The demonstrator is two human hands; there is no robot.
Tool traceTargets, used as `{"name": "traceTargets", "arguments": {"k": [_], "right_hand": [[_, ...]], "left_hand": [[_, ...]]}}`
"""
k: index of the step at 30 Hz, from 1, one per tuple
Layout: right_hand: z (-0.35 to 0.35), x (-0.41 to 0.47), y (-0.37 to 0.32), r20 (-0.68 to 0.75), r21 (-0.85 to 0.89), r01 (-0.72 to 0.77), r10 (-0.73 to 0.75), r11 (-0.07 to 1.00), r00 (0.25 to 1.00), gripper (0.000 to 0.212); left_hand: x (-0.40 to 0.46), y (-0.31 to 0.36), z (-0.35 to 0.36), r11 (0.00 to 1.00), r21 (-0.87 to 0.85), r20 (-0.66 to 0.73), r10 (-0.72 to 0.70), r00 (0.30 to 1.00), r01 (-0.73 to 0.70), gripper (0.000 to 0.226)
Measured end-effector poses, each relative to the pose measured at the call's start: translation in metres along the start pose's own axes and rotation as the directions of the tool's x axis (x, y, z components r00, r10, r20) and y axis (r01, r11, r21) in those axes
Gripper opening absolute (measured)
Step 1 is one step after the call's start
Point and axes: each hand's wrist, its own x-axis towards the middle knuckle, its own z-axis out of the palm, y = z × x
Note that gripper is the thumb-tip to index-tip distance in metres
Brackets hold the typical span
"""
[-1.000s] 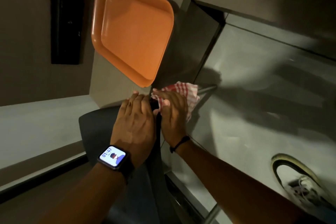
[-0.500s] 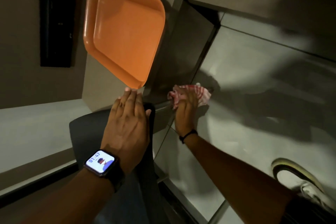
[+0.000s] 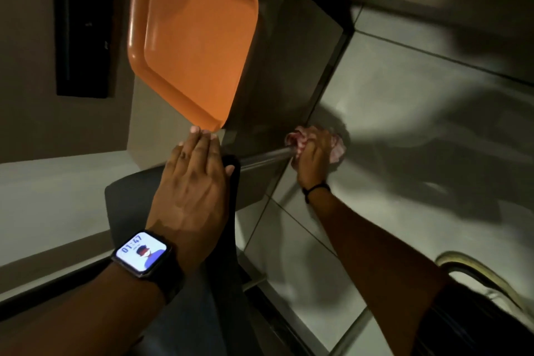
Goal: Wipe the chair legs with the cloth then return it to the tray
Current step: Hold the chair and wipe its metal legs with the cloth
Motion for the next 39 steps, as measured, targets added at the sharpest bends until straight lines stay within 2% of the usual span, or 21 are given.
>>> {"name": "traceTargets", "arguments": {"k": [1, 2, 3, 5, 8, 10, 12, 14, 17, 20, 23, 25, 27, 30, 32, 34, 35, 37, 39], "right_hand": [[-0.006, 0.007, -0.002, 0.018, 0.049, -0.081, 0.08, 0.995, 0.997, 0.055], [-0.009, 0.005, -0.005, 0.023, 0.065, -0.099, 0.098, 0.993, 0.995, 0.063], [-0.01, -0.006, -0.011, 0.038, 0.03, -0.051, 0.05, 0.998, 0.998, 0.067], [0.0, -0.048, -0.023, 0.084, -0.106, 0.188, -0.18, 0.976, 0.98, 0.061], [0.029, -0.107, -0.042, 0.116, -0.132, 0.468, -0.455, 0.874, 0.883, 0.049], [0.036, -0.111, -0.052, 0.117, -0.113, 0.579, -0.568, 0.807, 0.815, 0.047], [0.026, -0.091, -0.048, 0.179, -0.126, 0.619, -0.596, 0.775, 0.783, 0.047], [0.013, -0.057, -0.029, 0.216, -0.194, 0.548, -0.51, 0.814, 0.833, 0.041], [-0.01, 0.004, 0.003, 0.187, -0.282, 0.197, -0.148, 0.939, 0.971, 0.035], [-0.027, 0.047, 0.02, 0.103, -0.188, -0.101, 0.122, 0.977, 0.987, 0.035], [-0.02, 0.044, 0.005, 0.064, -0.073, -0.184, 0.188, 0.98, 0.98, 0.034], [-0.01, 0.006, -0.013, 0.056, -0.031, -0.075, 0.077, 0.997, 0.995, 0.034], [0.006, -0.05, -0.026, 0.04, -0.032, 0.138, -0.137, 0.99, 0.99, 0.035], [0.032, -0.113, -0.049, 0.081, -0.068, 0.476, -0.471, 0.877, 0.879, 0.041], [0.037, -0.115, -0.057, 0.116, -0.047, 0.577, -0.569, 0.816, 0.814, 0.049], [0.031, -0.097, -0.048, 0.171, -0.118, 0.619, -0.598, 0.777, 0.783, 0.054], [0.028, -0.087, -0.039, 0.18, -0.173, 0.603, -0.577, 0.779, 0.797, 0.053], [0.019, -0.058, -0.014, 0.147, -0.207, 0.479, -0.456, 0.853, 0.878, 0.046], [0.009, -0.02, 0.007, 0.061, -0.211, 0.295, -0.289, 0.932, 0.955, 0.051]], "left_hand": [[0.0, 0.001, -0.001, 1.0, -0.012, -0.003, -0.004, 1.0, 0.004, 0.056], [0.0, 0.002, -0.002, 1.0, -0.028, 0.0, -0.008, 1.0, 0.008, 0.056], [0.0, 0.004, -0.003, 0.999, -0.037, 0.008, -0.009, 1.0, 0.01, 0.058], [0.0, 0.005, -0.004, 0.999, -0.032, 0.025, -0.01, 1.0, 0.011, 0.059], [0.0, 0.003, -0.009, 1.0, -0.005, 0.04, 0.029, 0.999, -0.029, 0.056], [-0.001, 0.002, -0.011, 0.998, 0.014, 0.051, 0.061, 0.997, -0.062, 0.052], [0.001, 0.001, -0.01, 0.997, 0.017, 0.049, 0.073, 0.996, -0.073, 0.049], [0.002, 0.0, -0.008, 0.998, 0.016, 0.052, 0.062, 0.997, -0.063, 0.056], [0.002, -0.004, -0.003, 0.997, 0.038, 0.048, 0.06, 0.997, -0.062, 0.063], [0.002, -0.002, 0.001, 0.999, 0.021, 0.013, 0.048, 0.999, -0.048, 0.061], [0.002, 0.001, 0.001, 0.999, 0.016, -0.003, 0.033, 0.999, -0.033, 0.061], [0.001, 0.002, 0.0, 1.0, -0.001, 0.003, 0.03, 1.0, -0.03, 0.065], [0.0, 0.001, -0.001, 0.999, -0.021, 0.028, 0.032, 0.999, -0.031, 0.066], [-0.001, 0.0, -0.004, 0.997, -0.015, 0.056, 0.07, 0.996, -0.07, 0.064], [-0.002, 0.0, -0.005, 0.995, 0.016, 0.058, 0.098, 0.993, -0.099, 0.064], [-0.001, -0.002, -0.005, 0.997, 0.001, 0.048, 0.083, 0.995, -0.083, 0.062], [0.0, -0.002, -0.004, 0.997, -0.013, 0.041, 0.072, 0.997, -0.071, 0.062], [0.002, -0.004, -0.001, 0.997, -0.032, 0.023, 0.064, 0.998, -0.063, 0.062], [0.002, -0.004, 0.003, 0.997, -0.056, -0.007, 0.045, 0.999, -0.045, 0.063]]}}
